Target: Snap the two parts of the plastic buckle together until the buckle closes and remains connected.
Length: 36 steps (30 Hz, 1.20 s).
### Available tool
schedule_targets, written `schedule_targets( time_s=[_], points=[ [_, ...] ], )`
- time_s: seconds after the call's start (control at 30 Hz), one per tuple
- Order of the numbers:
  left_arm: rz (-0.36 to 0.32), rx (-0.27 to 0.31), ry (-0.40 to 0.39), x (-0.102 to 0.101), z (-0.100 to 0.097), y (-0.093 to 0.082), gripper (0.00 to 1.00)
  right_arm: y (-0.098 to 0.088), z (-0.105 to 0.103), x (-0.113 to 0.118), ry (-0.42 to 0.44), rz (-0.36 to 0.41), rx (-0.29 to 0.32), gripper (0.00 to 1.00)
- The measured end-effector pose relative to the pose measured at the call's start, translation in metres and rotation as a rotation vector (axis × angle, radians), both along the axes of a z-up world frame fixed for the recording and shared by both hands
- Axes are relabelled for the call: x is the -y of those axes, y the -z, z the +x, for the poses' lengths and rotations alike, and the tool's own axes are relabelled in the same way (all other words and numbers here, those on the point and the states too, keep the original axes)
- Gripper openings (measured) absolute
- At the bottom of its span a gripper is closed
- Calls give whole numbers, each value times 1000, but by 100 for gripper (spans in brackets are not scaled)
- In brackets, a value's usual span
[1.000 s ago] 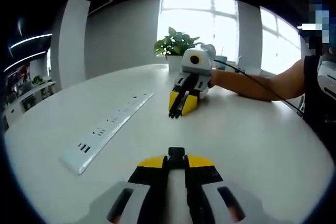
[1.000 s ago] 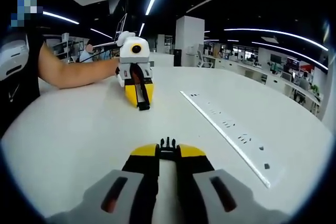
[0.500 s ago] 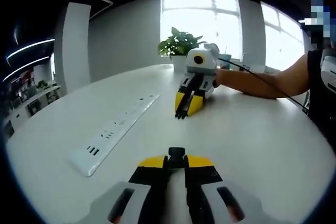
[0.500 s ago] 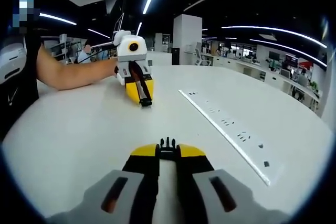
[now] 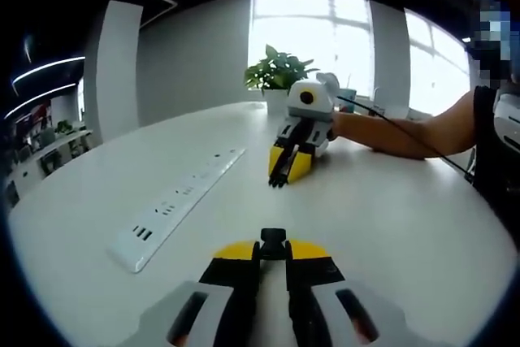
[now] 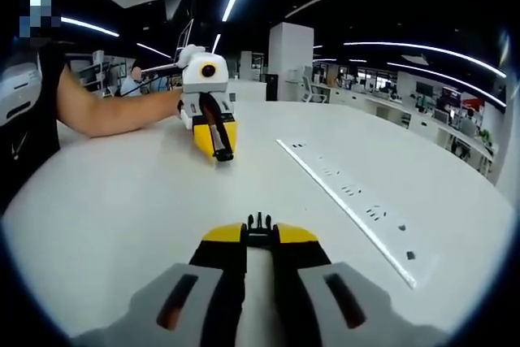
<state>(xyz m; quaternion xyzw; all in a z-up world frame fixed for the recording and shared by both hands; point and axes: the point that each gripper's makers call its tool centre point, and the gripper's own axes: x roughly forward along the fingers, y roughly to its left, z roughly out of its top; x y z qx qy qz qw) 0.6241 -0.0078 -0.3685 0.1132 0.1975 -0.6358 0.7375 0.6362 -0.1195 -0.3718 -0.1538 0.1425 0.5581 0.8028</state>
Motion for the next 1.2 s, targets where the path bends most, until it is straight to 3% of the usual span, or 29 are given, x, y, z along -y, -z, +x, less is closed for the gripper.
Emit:
schedule_targets(
  time_s=[0.23,0.43,0.87,1.2],
  points=[
    [-19,-29,-10,1,-2,-9,11,-3,-1,-2,-4,7,-11,11],
    [12,-20,-15,1,-1,-6,11,-5,-3,-5,-6,-13,-19,11],
    [24,-8,-11,4,-6,-23,11,-36,-9,-7,6,4,-10,11],
    [1,-10,-17,3,-6,-29,11,-36,-6,-3,26,-5,-6,11]
  ],
)
